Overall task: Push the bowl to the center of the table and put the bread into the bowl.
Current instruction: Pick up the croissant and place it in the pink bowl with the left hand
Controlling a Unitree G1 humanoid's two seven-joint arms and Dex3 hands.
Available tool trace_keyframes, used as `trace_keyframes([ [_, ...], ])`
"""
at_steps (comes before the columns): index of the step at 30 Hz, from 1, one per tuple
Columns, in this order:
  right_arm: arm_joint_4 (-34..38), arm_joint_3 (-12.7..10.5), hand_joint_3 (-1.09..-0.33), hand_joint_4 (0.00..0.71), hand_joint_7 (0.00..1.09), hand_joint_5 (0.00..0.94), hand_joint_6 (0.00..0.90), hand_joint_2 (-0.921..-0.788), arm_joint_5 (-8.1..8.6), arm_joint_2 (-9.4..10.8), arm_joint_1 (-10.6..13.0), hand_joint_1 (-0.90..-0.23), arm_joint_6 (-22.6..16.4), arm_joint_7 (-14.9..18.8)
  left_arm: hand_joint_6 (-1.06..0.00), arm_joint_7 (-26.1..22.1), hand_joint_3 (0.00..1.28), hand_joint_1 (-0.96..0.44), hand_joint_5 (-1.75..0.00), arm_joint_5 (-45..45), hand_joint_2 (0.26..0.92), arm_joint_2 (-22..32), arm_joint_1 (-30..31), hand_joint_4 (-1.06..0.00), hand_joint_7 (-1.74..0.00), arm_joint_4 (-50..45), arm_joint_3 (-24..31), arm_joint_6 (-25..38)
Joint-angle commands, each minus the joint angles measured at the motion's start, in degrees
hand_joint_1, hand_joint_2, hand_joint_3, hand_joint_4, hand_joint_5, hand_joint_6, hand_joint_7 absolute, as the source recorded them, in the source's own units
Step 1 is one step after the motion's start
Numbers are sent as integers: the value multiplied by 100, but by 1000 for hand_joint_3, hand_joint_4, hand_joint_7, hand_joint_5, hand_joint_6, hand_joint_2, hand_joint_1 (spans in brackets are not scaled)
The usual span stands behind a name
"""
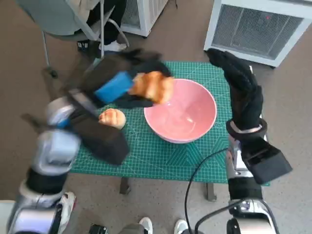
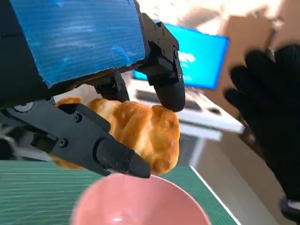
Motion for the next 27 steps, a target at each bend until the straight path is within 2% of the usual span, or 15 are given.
trace_keyframes([
  [1, -28, -21, -762, 333, 707, 7, -1, -921, 65, -31, 180, -542, 48, 24, -575, 144, 88, 0, -1169, 211, 921, -294, -445, -695, -1210, 1182, -366, -395],
  [6, -61, -30, -762, 331, 718, 5, -1, -921, 100, -40, 217, -544, 40, 33, -562, 334, 95, -1, -1187, 416, 921, -648, -791, -690, -1213, 2301, -646, -571],
  [14, -118, -44, -760, 331, 739, 5, -1, -921, 111, -39, 268, -546, 47, 17, -542, 564, 108, -1, -1150, 580, 921, -994, -1018, -681, -1279, 3467, -895, -794],
  [16, -134, -48, -760, 334, 740, 6, -1, -921, 111, -36, 277, -542, 52, 11, -515, 506, 131, -1, -1171, 567, 921, -1050, -1035, -654, -1312, 3678, -932, -841],
  [18, -145, -51, -760, 335, 740, 7, -1, -921, 113, -33, 282, -538, 60, 6, -415, 349, 207, -1, -1251, 534, 921, -1084, -1045, -583, -1401, 3834, -961, -844],
  [19, -149, -52, -760, 337, 740, 8, -1, -921, 115, -32, 284, -534, 63, 5, -308, 266, 214, -32, -1004, 515, 905, -1092, -1048, -475, -1178, 3887, -971, -837],
  [20, -150, -55, -761, 337, 740, 8, -1, -921, 123, -34, 286, -533, 67, 7, -285, 58, 208, -42, -878, 457, 904, -1103, -1057, -457, -1071, 3941, -977, -774],
  [22, -154, -58, -761, 340, 740, 9, -1, -921, 131, -34, 288, -527, 73, 6, -163, -283, 163, -89, -429, 356, 908, -1120, -1082, -280, -754, 4011, -967, -658],
  [23, -156, -58, -761, 341, 739, 10, -1, -921, 133, -34, 289, -525, 75, 3, -107, -415, 140, -115, -277, 318, 903, -1126, -1094, -190, -661, 4030, -955, -610],
  [27, -167, -57, -762, 343, 739, 11, -1, -921, 140, -28, 287, -521, 93, -3, -30, -747, 94, -194, -76, 227, 885, -1105, -1115, -69, -537, 3982, -921, -492],
])
